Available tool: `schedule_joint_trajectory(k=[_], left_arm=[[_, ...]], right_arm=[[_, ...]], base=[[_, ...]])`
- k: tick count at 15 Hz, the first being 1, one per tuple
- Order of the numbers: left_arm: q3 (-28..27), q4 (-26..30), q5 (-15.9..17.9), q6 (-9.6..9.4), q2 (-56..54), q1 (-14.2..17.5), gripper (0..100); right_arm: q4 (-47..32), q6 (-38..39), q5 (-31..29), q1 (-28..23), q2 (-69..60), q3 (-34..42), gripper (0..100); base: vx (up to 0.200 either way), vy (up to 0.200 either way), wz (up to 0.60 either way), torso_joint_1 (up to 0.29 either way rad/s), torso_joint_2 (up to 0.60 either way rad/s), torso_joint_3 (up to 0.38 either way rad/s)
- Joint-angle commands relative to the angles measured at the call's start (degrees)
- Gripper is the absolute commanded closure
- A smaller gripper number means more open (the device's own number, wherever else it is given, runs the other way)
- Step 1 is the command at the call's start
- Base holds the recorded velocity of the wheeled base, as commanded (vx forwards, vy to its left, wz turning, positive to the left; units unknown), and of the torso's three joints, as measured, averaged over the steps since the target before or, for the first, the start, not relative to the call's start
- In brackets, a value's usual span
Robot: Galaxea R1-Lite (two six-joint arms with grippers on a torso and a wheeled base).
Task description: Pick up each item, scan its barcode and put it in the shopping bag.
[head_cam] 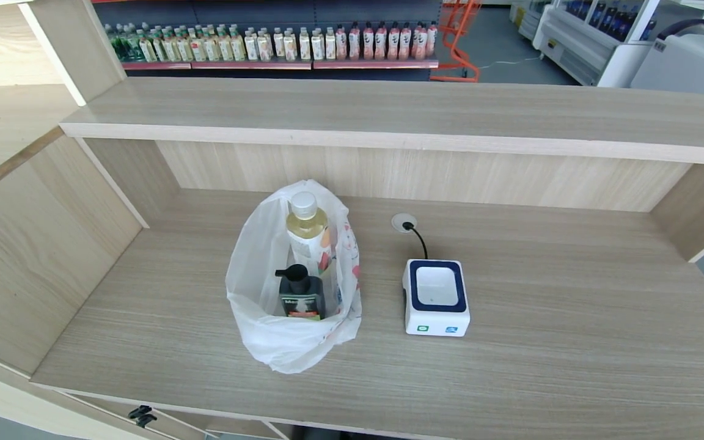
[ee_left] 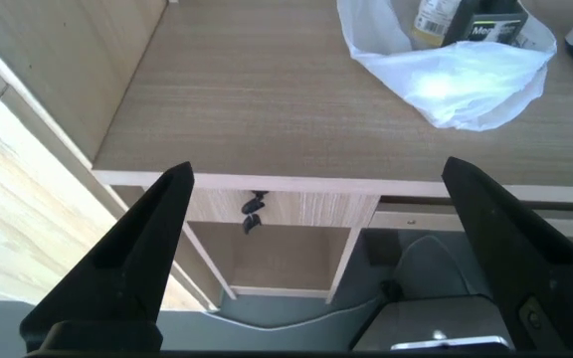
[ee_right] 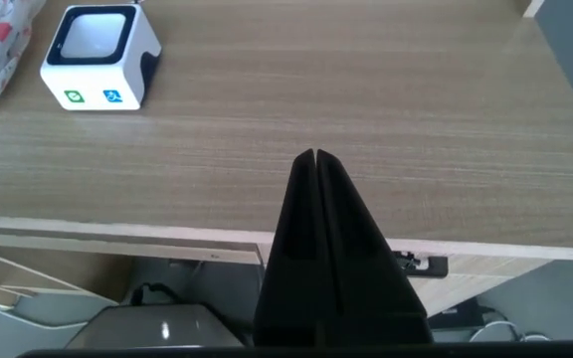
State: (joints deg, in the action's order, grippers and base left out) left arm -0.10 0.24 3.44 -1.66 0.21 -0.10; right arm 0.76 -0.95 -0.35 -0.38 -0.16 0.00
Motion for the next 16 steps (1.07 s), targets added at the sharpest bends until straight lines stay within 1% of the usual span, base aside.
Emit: schedule_joint_trajectory(k=[1,16], left_arm=[[0.0,0.0,0.0,0.08,0.0,0.0,0],[0.0,0.0,0.0,-0.01,0.0,0.0,0]], right_arm=[[0.0,0.0,0.0,0.0,0.2,0.0,100],[0.0,0.2,0.0,0.0,0.2,0.0,100]], base=[[0.0,0.0,0.0,0.0,0.0,0.0],[0.0,0.0,0.0,0.0,0.0,0.0]])
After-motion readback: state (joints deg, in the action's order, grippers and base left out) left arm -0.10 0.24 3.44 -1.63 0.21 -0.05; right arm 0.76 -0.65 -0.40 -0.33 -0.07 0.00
